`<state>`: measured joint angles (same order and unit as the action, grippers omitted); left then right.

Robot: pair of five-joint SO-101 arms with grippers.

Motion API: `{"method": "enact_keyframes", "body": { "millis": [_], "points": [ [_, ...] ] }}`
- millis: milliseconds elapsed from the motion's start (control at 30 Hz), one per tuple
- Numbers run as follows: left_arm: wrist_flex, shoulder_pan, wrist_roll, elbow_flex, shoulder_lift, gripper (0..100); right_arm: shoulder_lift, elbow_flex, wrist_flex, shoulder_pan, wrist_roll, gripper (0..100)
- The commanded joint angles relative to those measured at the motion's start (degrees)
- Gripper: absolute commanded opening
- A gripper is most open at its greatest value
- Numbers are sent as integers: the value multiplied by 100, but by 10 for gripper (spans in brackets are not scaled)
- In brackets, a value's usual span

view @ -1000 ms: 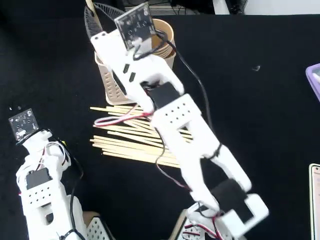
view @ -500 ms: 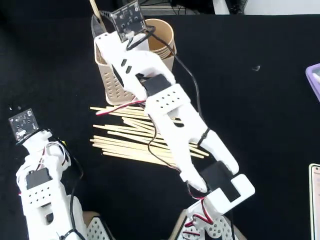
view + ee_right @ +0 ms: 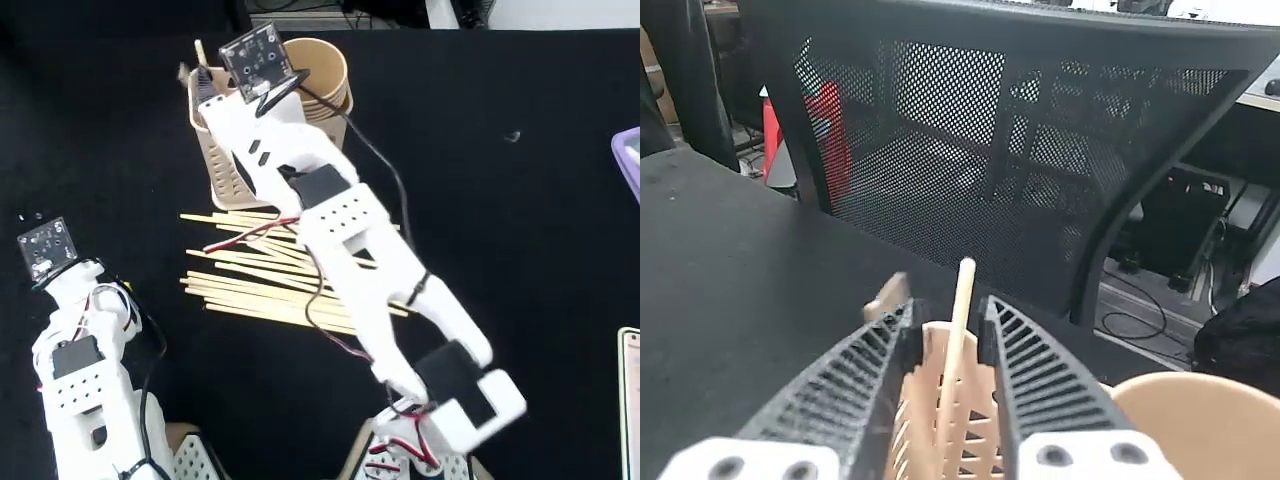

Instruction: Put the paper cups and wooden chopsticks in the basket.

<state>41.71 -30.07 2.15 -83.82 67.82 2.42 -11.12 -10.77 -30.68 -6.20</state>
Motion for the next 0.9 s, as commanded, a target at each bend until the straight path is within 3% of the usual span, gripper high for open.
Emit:
{"method": "enact_keyframes", "body": {
  "millis": [0, 133, 267, 467, 567, 733, 867],
  "points": [
    [-88, 4, -9, 224, 88, 145, 804, 558, -563, 18, 26, 106],
    [-88, 4, -9, 224, 88, 145, 1657, 752, -2022, 9, -9, 106],
    [-88, 4, -9, 224, 88, 145, 2589, 620, -4158, 35, -18, 106],
    [-88, 4, -9, 224, 88, 145, 3363, -558, -6418, 9, -202, 109],
    [-88, 4, -9, 224, 88, 145, 3521, -1578, -6541, 18, -791, 109],
    [-88, 4, -9, 224, 88, 145, 3547, -3609, -5574, -404, -1987, 110],
    [-88, 4, -9, 224, 88, 145, 3530, -4655, -4721, -1046, -2180, 111]
  ]
}}
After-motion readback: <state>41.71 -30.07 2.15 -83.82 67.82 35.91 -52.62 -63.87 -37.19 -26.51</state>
